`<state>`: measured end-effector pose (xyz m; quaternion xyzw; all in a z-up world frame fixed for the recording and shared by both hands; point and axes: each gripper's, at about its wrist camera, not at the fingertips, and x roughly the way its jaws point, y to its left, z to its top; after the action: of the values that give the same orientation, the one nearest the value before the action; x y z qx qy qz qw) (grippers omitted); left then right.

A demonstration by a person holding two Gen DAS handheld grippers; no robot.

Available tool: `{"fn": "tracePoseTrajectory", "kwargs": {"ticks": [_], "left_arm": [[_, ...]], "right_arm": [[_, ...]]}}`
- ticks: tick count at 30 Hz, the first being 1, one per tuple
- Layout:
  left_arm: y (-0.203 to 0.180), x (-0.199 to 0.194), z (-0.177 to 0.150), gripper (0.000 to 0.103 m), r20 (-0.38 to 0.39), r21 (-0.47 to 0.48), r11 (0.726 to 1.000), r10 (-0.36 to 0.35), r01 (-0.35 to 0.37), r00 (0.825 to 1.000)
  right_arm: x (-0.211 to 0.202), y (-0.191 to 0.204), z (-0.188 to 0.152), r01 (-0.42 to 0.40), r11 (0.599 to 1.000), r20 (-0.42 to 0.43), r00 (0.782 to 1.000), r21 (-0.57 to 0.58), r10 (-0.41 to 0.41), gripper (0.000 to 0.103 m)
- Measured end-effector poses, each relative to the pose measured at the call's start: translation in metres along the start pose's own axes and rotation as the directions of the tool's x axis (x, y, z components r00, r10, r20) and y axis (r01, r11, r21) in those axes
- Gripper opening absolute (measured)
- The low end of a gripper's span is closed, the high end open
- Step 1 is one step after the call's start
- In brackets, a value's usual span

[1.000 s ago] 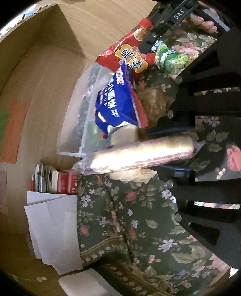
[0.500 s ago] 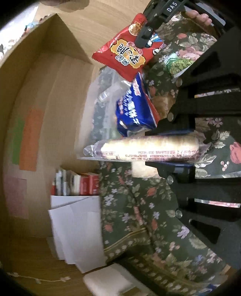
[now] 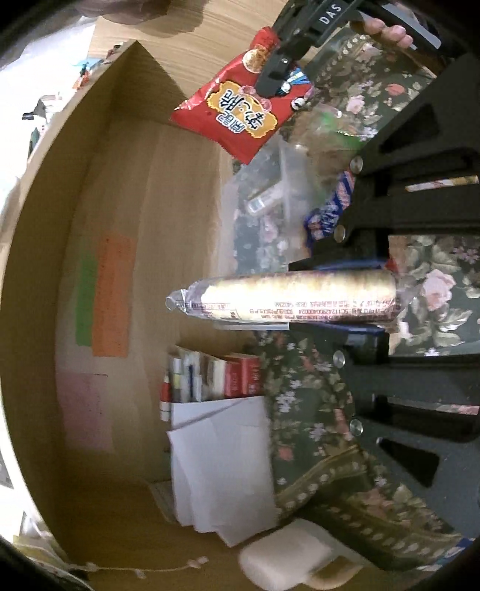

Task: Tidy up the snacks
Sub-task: 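Lift both snacks into the clear plastic box and open both grippers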

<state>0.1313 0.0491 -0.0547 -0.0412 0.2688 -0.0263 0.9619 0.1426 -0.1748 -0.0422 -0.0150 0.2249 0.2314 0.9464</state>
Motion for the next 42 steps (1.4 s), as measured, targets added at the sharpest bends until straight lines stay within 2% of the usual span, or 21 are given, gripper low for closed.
{"fn": "tracePoseTrajectory", "kwargs": {"ticks": [6,14,24,34,42], "left_arm": [[-0.002,0.008,0.027,0.022,0.030,0.024,1.000,-0.015,0.014,0.999],[-0.004,0.036,0.054,0.022,0.019,0.037,0.999,-0.034,0.033,0.999],[0.002,0.087,0.067,0.022,-0.067,0.035,0.998,-0.043,0.045,0.997],[0.002,0.127,0.068,0.022,-0.150,0.057,0.997,-0.048,0.057,0.988],[-0.003,0.139,0.068,0.024,-0.164,0.075,0.996,-0.042,0.055,0.985]], "right_arm": [[0.008,-0.004,0.020,0.034,0.999,0.038,0.999,-0.017,-0.033,0.021],[0.036,-0.008,0.037,0.047,0.999,0.021,0.999,-0.021,-0.047,0.021],[0.085,-0.005,0.038,0.058,0.997,-0.066,0.996,-0.044,-0.060,0.021],[0.123,-0.006,0.030,0.053,0.997,-0.166,0.984,-0.060,-0.063,0.021],[0.140,-0.008,0.028,0.030,0.998,-0.219,0.975,-0.051,-0.040,0.022]]}}
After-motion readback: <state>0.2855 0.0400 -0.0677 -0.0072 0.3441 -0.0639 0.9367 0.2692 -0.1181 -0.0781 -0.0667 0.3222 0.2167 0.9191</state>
